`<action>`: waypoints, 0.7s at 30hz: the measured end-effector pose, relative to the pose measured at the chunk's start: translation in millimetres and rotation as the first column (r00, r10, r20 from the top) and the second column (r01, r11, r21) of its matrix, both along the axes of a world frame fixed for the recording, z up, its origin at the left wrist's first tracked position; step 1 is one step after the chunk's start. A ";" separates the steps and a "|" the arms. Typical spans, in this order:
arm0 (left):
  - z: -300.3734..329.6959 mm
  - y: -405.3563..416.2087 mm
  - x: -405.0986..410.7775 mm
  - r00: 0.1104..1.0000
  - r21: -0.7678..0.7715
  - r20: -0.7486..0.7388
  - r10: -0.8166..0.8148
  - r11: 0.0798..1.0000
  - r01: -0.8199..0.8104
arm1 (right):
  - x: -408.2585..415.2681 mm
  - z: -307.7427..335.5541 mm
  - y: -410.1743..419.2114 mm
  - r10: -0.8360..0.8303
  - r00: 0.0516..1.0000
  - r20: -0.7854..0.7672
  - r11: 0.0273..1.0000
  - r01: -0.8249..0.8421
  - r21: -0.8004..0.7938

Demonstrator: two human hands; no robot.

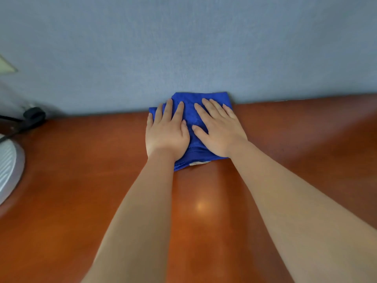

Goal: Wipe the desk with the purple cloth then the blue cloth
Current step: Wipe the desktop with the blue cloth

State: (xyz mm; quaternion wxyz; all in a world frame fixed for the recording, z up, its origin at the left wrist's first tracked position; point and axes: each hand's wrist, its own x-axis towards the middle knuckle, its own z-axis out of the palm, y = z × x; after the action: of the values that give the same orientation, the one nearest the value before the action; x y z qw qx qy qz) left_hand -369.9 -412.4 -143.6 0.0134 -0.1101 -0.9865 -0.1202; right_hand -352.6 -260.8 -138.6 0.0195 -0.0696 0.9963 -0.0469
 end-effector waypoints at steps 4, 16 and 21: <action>0.9 -2.5 16.1 1.000 -0.024 0.011 -0.029 0.999 0.029 | 20.0 -0.3 -1.4 -0.021 1.000 0.014 1.000 0.021 0.002; 3.1 -3.6 194.1 0.995 -0.068 0.093 0.025 0.998 -0.018 | 186.9 0.9 -5.1 0.025 0.999 0.044 0.999 -0.024 -0.023; 4.2 -5.9 298.6 0.991 -0.067 0.130 0.010 0.998 -0.002 | 289.8 1.6 -6.7 0.044 0.995 0.093 0.999 -0.042 -0.020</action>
State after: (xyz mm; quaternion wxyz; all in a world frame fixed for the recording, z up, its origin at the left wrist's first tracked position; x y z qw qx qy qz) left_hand -71.3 -418.3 -139.4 -0.0543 -0.0995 -0.9891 -0.0942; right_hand -62.7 -267.5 -137.0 0.0664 -0.0890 0.9921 -0.0584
